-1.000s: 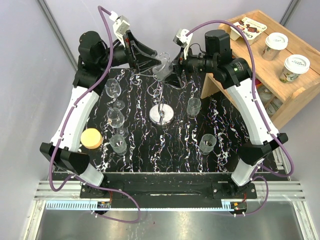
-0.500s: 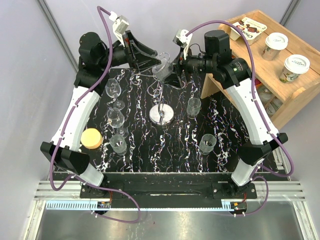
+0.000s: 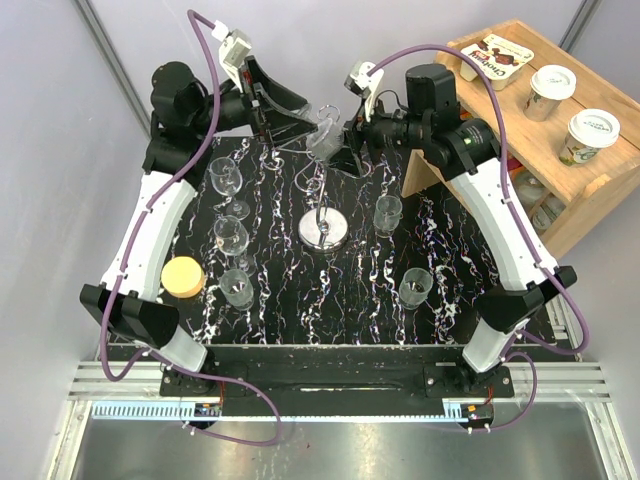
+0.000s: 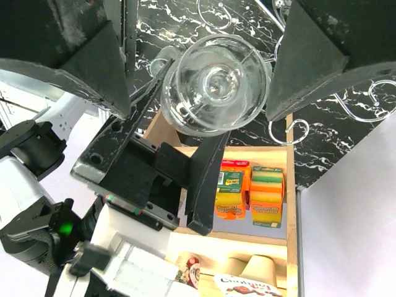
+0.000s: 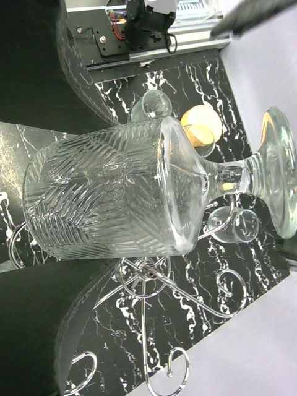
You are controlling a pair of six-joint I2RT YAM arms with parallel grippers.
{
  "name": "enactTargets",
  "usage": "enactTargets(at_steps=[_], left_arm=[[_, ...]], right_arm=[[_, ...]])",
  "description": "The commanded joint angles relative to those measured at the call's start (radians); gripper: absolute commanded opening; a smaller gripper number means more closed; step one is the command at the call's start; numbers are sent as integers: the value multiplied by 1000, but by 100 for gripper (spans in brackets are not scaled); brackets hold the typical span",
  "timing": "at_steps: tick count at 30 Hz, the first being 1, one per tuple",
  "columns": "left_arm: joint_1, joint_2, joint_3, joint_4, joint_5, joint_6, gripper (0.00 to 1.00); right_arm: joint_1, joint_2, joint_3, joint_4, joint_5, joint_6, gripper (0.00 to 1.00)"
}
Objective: Place the wine glass upside down on the wine glass rack
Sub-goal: Turn the wine glass upside down at the wine rack.
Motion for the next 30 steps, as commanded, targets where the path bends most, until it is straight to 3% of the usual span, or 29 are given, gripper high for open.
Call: enactTargets(at_steps=[1,11,14,21,30], left_arm=[[6,3,76,-4,26,26,98],[63,-43,83,-113,-9,109,99],[63,-72,36,-147,-23,152,99],[60,-141,-98,-144,-49,218,99],[54,-149,-156,-144,-32,264,99]], right_arm=[[-3,-52,-13,47,45,7,1],[-3,-181,-229,169,84,65,0],[-4,-195,-285,253,192,110,0],[-3,-137,-198,241,227,94,0],[-3,-80,-12,137,281,70,0]])
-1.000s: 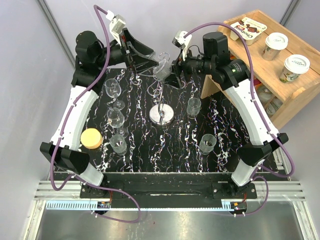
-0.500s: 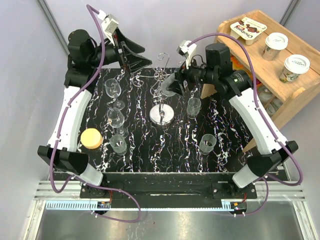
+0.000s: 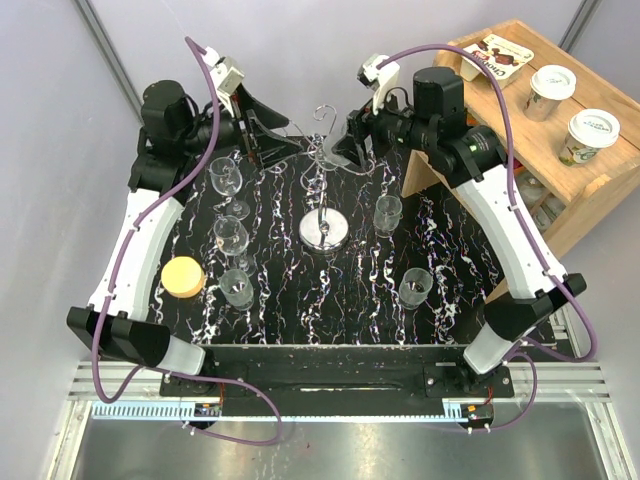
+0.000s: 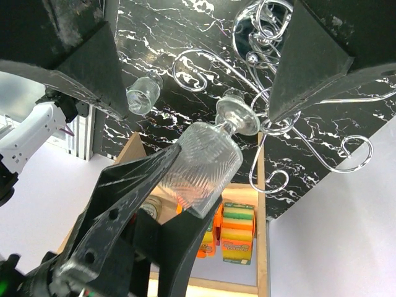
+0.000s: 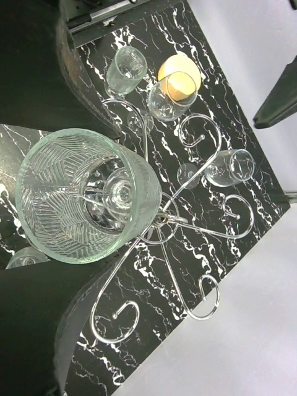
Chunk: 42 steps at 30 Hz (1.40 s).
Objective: Place the wine glass upside down on the wine glass rack
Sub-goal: Turn the wine glass upside down at the wine rack.
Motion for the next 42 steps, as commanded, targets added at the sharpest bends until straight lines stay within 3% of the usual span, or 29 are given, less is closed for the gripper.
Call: enactTargets(at_steps=[1,22,32,34,38,42], left_arm=[[-7,-27,-22,24,-3,47,99],[-90,63,40,118,-3,87,99],[-91,100,77,188,172,73,98],[-91,100,68,205,196,70,94],[-91,100,31,299,264,9,77],[-88,107,5,412,324,-76,69]], right_arm=[[-2,-14,113,25,47,-14,0],[-2,81,415,1,-138,133,0],[-2,86,439,13,-218,181,0],[-2,86,443,13,-226,181,0],[-3,85,445,11,-240,181,0],[-8,85,440,13,-250,181,0]])
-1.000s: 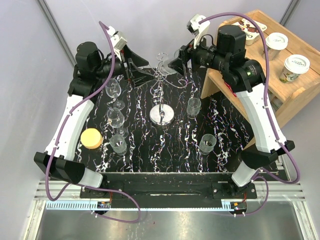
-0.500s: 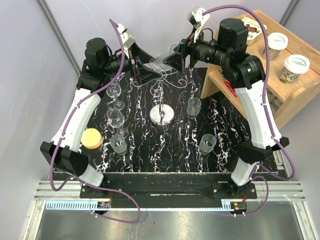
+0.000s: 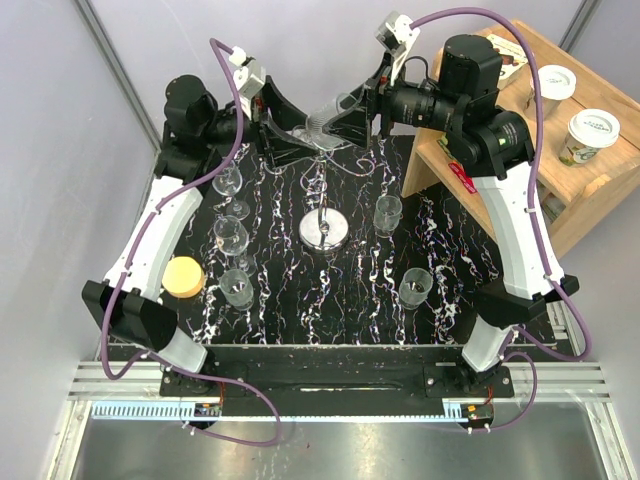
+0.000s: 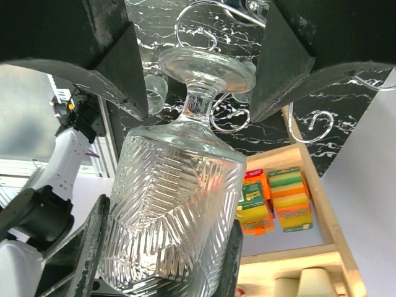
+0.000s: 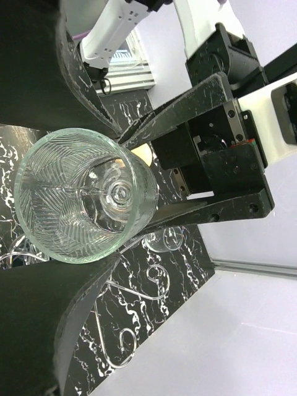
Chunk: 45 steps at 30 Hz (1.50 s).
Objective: Place the wine glass upside down on the wine glass rack
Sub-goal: Turn the wine glass upside down at the wine rack.
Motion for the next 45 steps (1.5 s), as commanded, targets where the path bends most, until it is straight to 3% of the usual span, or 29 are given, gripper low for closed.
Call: enactTargets(at_steps=[1,5,12,22,31,36,39,43,45], left_arm=[[-4,7,-19,209,137,-110,68],[-3,27,-25,300,157,-188,67],[4,31,-28,290,151,-194,72],[5,28,16,74,109,-15,80],[5,47,47,88,85,-32,70],[5,54,53,93,80,-38,55],[10,56,58,83,82,-35,38],[25,47,49,73,71,-26,4],[34,44,45,70,65,-22,0]], right_arm=[[-9,-20,39,88,-25,38,0],[-15,-17,42,91,-34,46,0],[-26,-11,58,92,-32,50,0],[-38,7,90,101,-55,79,0],[-40,10,65,106,-60,79,0],[-46,18,59,106,-59,78,0],[-53,23,44,104,-57,70,0],[-67,26,13,106,-55,49,0],[-69,24,-10,104,-55,32,0]])
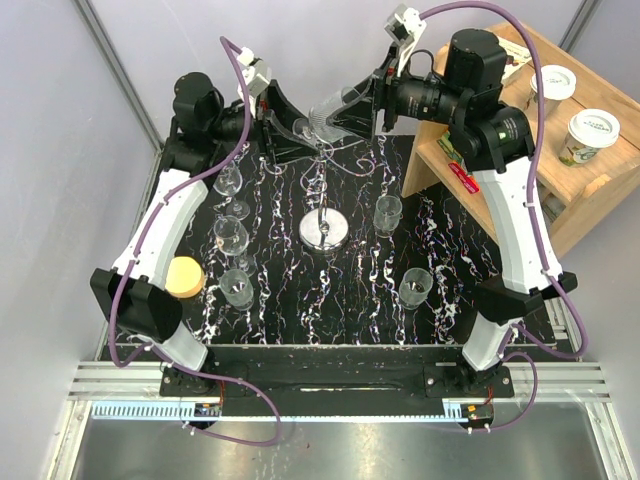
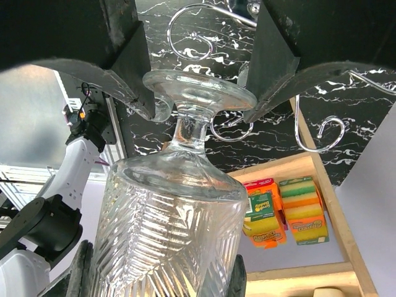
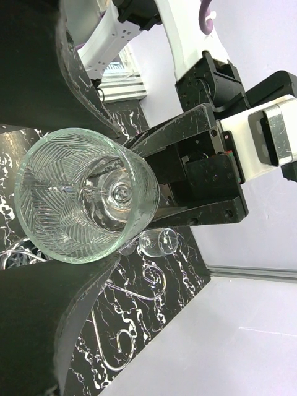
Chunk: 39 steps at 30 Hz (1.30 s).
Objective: Place the wine glass upside down on the wine glass rack
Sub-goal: Turn the wine glass upside down at the wine rack.
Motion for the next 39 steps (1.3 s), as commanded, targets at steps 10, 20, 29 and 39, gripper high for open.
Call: enactTargets(at_steps=[10,20,29,39], left_arm=[[46,-6,108,-85,-47,98,0],[44,11,197,-248,-139,213,0],[3,31,282,-440,-205,381,0],[-43,35,309,-564,-270,529,0]], right_arm=[[-21,-24,-228,56,37,-164,1],[-21,-74,-426,118,43,-228,11],[-20,-49,-454,106,60,-270,27],[-1,34,-371,-1,94,-340,45]])
